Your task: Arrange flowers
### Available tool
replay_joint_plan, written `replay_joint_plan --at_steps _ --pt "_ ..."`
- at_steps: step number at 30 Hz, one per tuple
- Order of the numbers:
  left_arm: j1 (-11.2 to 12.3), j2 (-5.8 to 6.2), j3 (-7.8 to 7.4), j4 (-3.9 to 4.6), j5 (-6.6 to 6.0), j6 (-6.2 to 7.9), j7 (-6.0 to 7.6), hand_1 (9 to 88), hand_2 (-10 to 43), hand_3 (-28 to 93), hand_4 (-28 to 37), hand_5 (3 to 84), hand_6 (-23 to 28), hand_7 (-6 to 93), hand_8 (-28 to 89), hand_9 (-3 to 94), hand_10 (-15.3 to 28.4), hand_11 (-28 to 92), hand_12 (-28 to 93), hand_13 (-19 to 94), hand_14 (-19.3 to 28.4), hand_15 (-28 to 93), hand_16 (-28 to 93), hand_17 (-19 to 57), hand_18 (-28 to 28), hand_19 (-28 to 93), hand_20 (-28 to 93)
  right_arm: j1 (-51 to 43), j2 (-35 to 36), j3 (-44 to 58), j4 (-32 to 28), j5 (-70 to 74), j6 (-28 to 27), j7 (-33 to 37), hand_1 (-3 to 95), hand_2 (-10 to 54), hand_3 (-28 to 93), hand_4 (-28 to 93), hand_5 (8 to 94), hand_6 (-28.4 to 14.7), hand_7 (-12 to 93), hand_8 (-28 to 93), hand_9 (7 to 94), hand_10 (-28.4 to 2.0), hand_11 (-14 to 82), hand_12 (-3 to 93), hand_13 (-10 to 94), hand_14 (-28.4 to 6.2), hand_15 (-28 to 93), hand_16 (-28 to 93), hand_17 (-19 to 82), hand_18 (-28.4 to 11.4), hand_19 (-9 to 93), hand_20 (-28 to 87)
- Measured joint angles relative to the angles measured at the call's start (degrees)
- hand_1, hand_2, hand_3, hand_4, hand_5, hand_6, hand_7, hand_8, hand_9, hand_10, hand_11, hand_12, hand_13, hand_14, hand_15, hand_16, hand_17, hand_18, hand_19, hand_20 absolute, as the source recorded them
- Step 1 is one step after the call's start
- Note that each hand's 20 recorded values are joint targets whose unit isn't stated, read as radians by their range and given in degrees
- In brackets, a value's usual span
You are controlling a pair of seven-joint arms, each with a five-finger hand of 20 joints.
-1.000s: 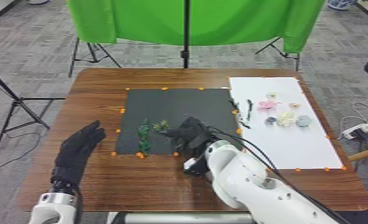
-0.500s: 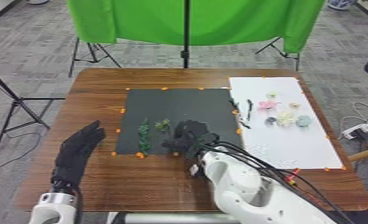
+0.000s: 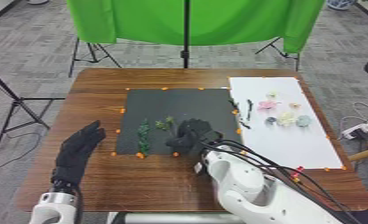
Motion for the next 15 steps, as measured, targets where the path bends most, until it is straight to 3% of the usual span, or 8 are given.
replay_joint_plan --at_steps 15 --pt "-0.04 0.0 0.07 0.0 0.0 -0.02 -0.29 23.6 -4.2 66 -21.9 45.4 4.2 9.3 -4 41.8 12.5 14 17 29 16.2 17 5 -0.6 13.9 5 19 -0.69 1.61 1.91 -2.1 1.69 3.97 -1.03 19.2 2.4 59 -13 69.0 -0.9 12 -9 89.4 -14.6 34.6 24.8 92 -5.8 56 32 63 -15.0 93 57"
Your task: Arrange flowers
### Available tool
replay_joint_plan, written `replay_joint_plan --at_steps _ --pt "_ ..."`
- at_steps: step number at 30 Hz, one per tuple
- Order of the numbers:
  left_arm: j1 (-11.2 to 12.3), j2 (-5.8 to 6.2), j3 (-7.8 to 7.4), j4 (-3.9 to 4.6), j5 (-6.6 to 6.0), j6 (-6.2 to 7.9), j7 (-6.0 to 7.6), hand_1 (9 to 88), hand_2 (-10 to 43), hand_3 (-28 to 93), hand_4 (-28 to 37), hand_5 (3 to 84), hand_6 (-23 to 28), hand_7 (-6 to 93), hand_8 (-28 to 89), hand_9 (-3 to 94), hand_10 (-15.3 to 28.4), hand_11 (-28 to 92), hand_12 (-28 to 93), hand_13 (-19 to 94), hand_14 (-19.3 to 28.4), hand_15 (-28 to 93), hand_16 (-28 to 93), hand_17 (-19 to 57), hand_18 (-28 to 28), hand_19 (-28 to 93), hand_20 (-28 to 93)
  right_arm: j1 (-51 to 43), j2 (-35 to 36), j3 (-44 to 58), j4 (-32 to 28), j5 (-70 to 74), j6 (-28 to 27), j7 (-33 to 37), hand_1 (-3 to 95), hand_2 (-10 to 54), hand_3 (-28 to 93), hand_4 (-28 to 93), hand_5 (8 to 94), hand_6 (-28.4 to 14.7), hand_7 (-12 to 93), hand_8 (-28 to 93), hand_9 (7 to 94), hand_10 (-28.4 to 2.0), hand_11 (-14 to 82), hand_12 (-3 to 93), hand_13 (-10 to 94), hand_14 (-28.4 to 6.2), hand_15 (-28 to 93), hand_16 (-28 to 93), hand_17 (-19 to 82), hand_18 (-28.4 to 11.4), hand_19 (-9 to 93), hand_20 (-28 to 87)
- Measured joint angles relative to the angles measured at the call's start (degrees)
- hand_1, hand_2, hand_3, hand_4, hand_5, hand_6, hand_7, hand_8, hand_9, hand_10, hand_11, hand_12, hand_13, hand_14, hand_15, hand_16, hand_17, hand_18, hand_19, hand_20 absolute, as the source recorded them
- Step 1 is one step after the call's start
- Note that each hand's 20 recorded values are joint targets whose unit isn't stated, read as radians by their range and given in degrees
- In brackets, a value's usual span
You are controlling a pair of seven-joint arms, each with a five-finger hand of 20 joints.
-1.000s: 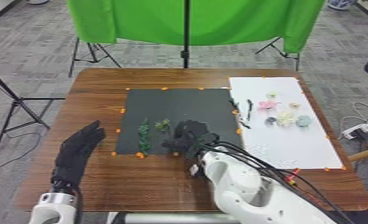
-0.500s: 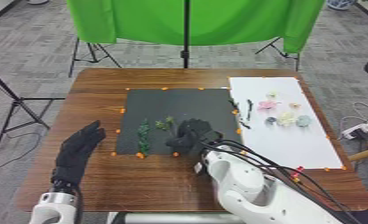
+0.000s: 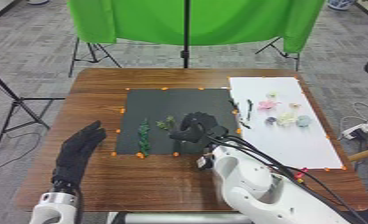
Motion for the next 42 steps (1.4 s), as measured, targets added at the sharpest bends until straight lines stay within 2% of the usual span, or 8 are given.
replay_joint_plan --at_steps 16,32,42 --pt "0.02 0.0 -0.04 -0.01 0.05 -0.08 -0.46 23.5 -4.1 66 -21.7 45.4 4.2 9.2 -4 41.9 12.5 14 17 29 16.1 17 5 -0.6 13.9 5 19 -1.92 1.02 0.13 -1.76 1.34 -4.52 1.06 19.7 3.1 58 -13 72.0 -1.8 12 -9 89.8 -14.8 34.4 24.9 92 -5.7 56 33 63 -15.1 93 57" --pt "0.01 -0.05 -0.06 -0.02 0.07 -0.11 -0.46 23.5 -4.1 66 -21.8 45.3 4.2 9.2 -4 41.9 12.5 14 17 29 16.2 17 5 -0.6 13.9 5 19 -2.75 3.9 -1.14 -6.97 4.21 -4.63 -0.78 19.7 3.3 58 -13 71.8 -1.9 12 -9 90.0 -14.8 34.2 24.9 92 -5.8 55 33 63 -15.0 93 57" --pt "0.02 -0.08 -0.03 -0.02 0.08 -0.11 -0.45 23.6 -4.0 66 -21.9 45.4 4.2 9.1 -4 41.9 12.5 14 17 29 16.2 17 5 -0.6 13.9 5 19 -0.6 3.18 -1.2 -4.34 2.99 -2.79 1.38 19.6 3.3 58 -13 70.8 -2.8 11 -8 89.9 -14.7 34.4 24.9 92 -5.7 55 33 63 -15.0 93 57"
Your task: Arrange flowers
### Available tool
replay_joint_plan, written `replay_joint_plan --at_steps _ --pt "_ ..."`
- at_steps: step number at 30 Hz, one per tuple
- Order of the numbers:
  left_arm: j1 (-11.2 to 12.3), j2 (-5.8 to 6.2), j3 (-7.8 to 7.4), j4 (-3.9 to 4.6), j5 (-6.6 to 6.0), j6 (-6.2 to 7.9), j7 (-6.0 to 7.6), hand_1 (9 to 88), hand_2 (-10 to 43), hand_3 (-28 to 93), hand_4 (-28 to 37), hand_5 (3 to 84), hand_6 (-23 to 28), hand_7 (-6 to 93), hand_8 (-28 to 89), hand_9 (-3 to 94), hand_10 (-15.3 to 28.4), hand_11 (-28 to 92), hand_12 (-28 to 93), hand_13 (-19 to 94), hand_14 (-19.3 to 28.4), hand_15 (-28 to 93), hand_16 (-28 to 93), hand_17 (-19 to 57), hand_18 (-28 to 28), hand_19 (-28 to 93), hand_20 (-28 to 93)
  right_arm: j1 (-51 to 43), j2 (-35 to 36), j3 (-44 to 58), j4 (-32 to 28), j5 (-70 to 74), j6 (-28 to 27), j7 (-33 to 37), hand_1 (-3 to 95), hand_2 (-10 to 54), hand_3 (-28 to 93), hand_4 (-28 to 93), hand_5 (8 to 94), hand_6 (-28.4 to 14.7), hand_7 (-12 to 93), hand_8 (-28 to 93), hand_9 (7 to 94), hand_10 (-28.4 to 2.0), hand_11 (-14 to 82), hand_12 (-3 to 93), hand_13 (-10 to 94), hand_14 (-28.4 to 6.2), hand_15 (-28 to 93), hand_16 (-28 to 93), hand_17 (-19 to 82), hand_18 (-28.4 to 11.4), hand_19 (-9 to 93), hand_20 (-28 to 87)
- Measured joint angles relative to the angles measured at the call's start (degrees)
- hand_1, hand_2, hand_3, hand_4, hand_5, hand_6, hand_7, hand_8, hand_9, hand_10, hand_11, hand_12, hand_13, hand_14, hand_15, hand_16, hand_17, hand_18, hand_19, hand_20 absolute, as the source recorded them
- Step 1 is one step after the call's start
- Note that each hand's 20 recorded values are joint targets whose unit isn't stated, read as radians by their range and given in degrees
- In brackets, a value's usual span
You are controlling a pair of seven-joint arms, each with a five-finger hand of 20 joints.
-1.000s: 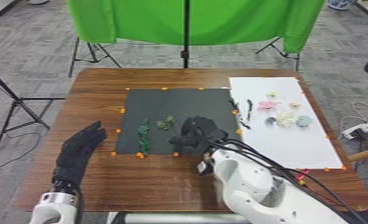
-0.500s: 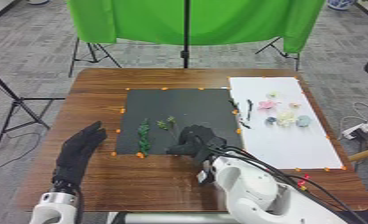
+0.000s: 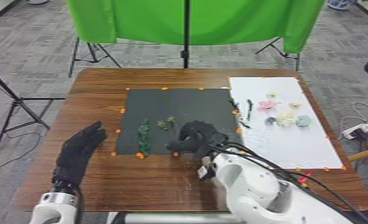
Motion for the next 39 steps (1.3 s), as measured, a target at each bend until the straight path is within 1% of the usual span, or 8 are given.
replay_joint_plan --at_steps 5,10,16,22,28,35,36,39 --pt "-0.02 0.0 0.01 0.0 0.0 0.0 -0.01 23.6 -4.0 66 -21.8 45.4 4.2 9.3 -4 41.9 12.5 14 17 29 16.2 17 5 -0.6 13.9 5 19 2.13 -0.63 0.05 3.44 0.73 0.01 0.36 19.7 3.3 58 -13 70.7 -2.8 11 -8 89.8 -14.7 34.5 24.9 92 -5.7 55 33 63 -15.0 93 57" --pt "-0.04 0.0 0.04 0.0 0.0 0.01 -0.04 23.6 -4.0 66 -21.9 45.4 4.2 9.2 -4 41.9 12.5 14 17 29 16.1 17 5 -0.6 13.9 5 19 2.8 -0.97 -0.08 4.74 2.16 -0.42 0.37 20.0 3.4 58 -13 70.6 -2.8 11 -8 89.7 -14.7 34.5 24.9 92 -5.8 55 33 63 -15.1 93 57" --pt "-0.06 0.0 0.04 0.01 0.0 0.01 -0.04 23.6 -3.9 66 -21.9 45.4 4.2 9.2 -4 41.9 12.6 14 17 29 16.2 17 5 -0.6 13.9 5 19 2.83 -0.9 -1.22 4.36 4.07 -1.65 -0.18 20.3 3.5 58 -13 70.6 -2.8 11 -8 89.7 -14.8 34.5 24.8 92 -5.7 55 33 63 -15.1 93 57" --pt "-0.06 -0.1 0.03 0.01 0.0 0.0 -0.04 23.6 -3.9 66 -21.8 45.4 4.2 9.2 -4 41.9 12.6 14 17 29 16.1 17 5 -0.7 13.9 5 19 2.63 -0.27 -1.94 2.37 5.56 -2.7 -1.09 20.3 3.6 58 -13 70.7 -2.7 11 -8 89.5 -14.8 34.5 24.9 92 -5.7 55 33 63 -15.0 93 57" --pt "-0.02 -0.13 0.0 0.01 0.0 0.0 -0.02 23.6 -3.8 66 -21.8 45.3 4.1 9.3 -4 41.9 12.6 14 17 29 16.1 17 5 -0.7 13.9 5 19 2.09 0.46 -1.95 0.88 5.2 -2.62 -1.84 20.2 3.6 58 -13 70.7 -2.6 11 -8 89.5 -14.7 34.5 24.8 92 -5.8 55 33 63 -15.0 93 57" --pt "0.02 -0.13 0.0 -0.01 0.0 -0.01 -0.01 23.6 -3.9 66 -21.8 45.4 4.2 9.2 -4 41.8 12.5 14 17 29 16.1 17 5 -0.7 13.9 5 19 2.46 1.36 -1.94 0.76 4.12 -2.32 -1.92 20.3 3.5 58 -13 70.7 -2.6 12 -8 89.2 -14.7 34.3 24.9 92 -5.8 55 33 63 -15.0 93 57" --pt "0.03 -0.13 0.0 -0.02 0.0 -0.01 -0.01 23.6 -3.9 66 -21.8 45.4 4.2 9.2 -4 41.8 12.6 14 17 29 16.2 17 5 -0.6 13.9 5 19 2.5 1.54 -1.83 0.76 4.13 -2.32 -1.91 21.2 2.9 58 -13 70.5 -2.5 12 -8 87.8 -14.6 33.8 24.9 91 -5.9 55 33 62 -15.1 93 57" --pt "0.06 -0.13 0.0 -0.03 0.0 -0.01 -0.01 23.6 -3.9 66 -21.9 45.4 4.2 9.2 -4 41.9 12.6 14 17 29 16.2 17 5 -0.6 13.9 5 19 2.06 1.99 -0.37 0.49 4.13 -2.24 -1.71 23.6 0.5 60 -13 68.9 -2.3 12 -8 83.9 -14.8 27.7 24.4 89 -6.0 55 33 60 -15.0 93 55"
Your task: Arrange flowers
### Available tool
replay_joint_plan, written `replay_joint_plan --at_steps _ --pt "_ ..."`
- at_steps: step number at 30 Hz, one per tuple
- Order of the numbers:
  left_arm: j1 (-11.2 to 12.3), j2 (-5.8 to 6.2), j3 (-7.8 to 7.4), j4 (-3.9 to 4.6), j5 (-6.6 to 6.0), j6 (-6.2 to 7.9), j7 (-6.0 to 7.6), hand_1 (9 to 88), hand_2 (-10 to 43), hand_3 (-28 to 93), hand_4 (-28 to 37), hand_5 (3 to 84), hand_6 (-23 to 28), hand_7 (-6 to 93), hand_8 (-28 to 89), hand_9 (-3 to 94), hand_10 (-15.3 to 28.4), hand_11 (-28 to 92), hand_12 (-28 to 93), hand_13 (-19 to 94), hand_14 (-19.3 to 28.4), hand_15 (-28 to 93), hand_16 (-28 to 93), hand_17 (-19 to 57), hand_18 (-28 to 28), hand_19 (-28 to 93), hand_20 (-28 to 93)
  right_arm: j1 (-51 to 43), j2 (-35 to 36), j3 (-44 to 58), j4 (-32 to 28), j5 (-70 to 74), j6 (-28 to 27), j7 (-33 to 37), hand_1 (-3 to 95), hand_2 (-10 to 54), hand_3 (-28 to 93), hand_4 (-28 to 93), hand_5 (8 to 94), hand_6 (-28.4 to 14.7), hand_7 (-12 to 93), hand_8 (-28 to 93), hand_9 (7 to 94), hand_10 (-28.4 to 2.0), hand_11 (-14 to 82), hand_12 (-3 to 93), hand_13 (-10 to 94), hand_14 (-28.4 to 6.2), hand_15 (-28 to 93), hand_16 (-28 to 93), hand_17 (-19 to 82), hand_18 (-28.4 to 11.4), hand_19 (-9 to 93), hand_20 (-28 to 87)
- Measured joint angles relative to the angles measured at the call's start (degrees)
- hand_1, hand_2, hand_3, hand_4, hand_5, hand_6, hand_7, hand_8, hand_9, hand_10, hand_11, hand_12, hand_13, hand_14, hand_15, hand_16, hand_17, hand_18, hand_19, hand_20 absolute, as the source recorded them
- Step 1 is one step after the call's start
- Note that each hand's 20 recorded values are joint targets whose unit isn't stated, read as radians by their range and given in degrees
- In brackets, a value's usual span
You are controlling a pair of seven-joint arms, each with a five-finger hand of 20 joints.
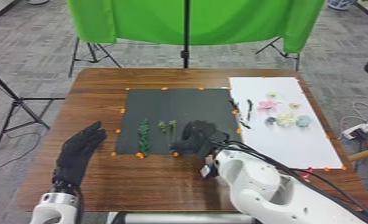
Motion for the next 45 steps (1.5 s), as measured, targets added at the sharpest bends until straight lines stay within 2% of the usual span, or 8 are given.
replay_joint_plan --at_steps 4,10,18,27,32,40,42,45 --pt "0.0 0.0 0.01 0.0 0.0 0.01 0.0 23.6 -3.9 66 -21.9 45.4 4.2 9.2 -4 41.9 12.6 14 17 29 16.2 17 5 -0.7 13.9 5 19 -3.08 0.17 6.22 -1.08 -1.63 2.91 1.94 26.9 -3.9 61 -12 65.9 -3.3 11 -7 77.7 -16.6 22.9 24.3 87 -6.7 55 33 59 -14.6 93 55" --pt "-0.01 0.0 0.01 0.0 0.0 0.04 -0.09 23.6 -3.9 66 -21.9 45.4 4.2 9.2 -4 41.9 12.6 14 17 29 16.2 17 5 -0.6 13.9 5 19 -4.9 1.38 14.61 0.48 -9.04 9.03 11.13 26.5 -9.3 58 -13 65.5 -7.4 8 -5 75.0 -18.1 21.0 24.8 86 -7.0 57 33 59 -13.9 93 54" --pt "0.0 0.02 0.0 -0.02 0.0 0.03 -0.37 23.6 -3.8 66 -21.9 45.3 4.1 9.3 -4 41.8 12.6 14 17 29 16.2 17 5 -0.7 13.9 5 19 -1.98 3.86 21.15 5.73 -2.39 -7.2 16.35 25.4 -9.5 55 -14 73.4 -7.8 10 -5 81.6 -17.5 23.6 24.8 88 -6.4 56 32 61 -13.1 93 54" --pt "0.0 0.05 -0.01 -0.07 0.03 0.03 -0.46 23.6 -3.8 66 -22.0 45.3 4.1 9.3 -4 41.8 12.6 14 17 29 16.2 17 5 -0.7 13.9 5 19 0.49 4.45 16.11 9.36 -0.22 -6.07 16.15 23.4 -9.5 55 -15 77.0 -7.0 12 -5 84.2 -17.2 25.0 25.1 90 -5.9 56 32 63 -12.6 93 54" --pt "-0.05 0.05 0.0 -0.07 0.05 0.03 -0.46 23.7 -3.7 66 -22.0 45.3 4.2 9.3 -4 41.8 12.6 14 17 29 16.3 17 5 -0.7 13.8 5 19 4.15 3.95 10.66 12.83 -0.56 -6.05 15.74 23.5 -9.5 54 -16 80.0 -8.0 12 -6 86.7 -17.1 26.3 24.5 92 -4.9 53 32 67 -9.3 93 49" --pt "-0.06 0.02 0.05 -0.07 0.06 0.04 -0.47 23.7 -3.6 66 -22.0 45.3 4.2 9.2 -4 41.7 12.6 14 17 29 16.3 17 5 -0.7 13.8 5 19 11.49 -0.11 6.02 18.51 -2.11 -11.59 18.15 42.6 -9.5 55 -11 85.1 -5.3 19 -3 91.0 -14.6 34.0 25.5 94 -3.5 57 28 72 -7.1 93 45" --pt "-0.04 0.02 0.05 -0.07 0.06 0.04 -0.48 23.7 -3.6 66 -22.0 45.3 4.2 9.1 -4 41.8 12.6 14 17 29 16.2 17 5 -0.7 13.8 5 19 12.32 -1.19 5.39 19.6 -2.62 -11.74 18.35 51.8 -9.5 51 -8 86.4 -5.0 19 16 91.9 -13.5 36.2 25.5 94 -3.1 60 26 73 -7.5 93 48" --pt "-0.03 0.02 0.07 -0.07 0.06 0.04 -0.55 23.8 -3.5 65 -22.0 45.3 4.2 9.2 -4 41.7 12.7 14 17 29 16.2 17 5 -0.7 13.7 5 19 13.08 -2.32 4.55 20.57 -3.03 -11.27 18.37 57.8 -9.5 50 -3 87.4 -4.0 21 22 92.8 -13.1 38.8 25.8 94 -2.6 63 26 74 -8.1 93 53"
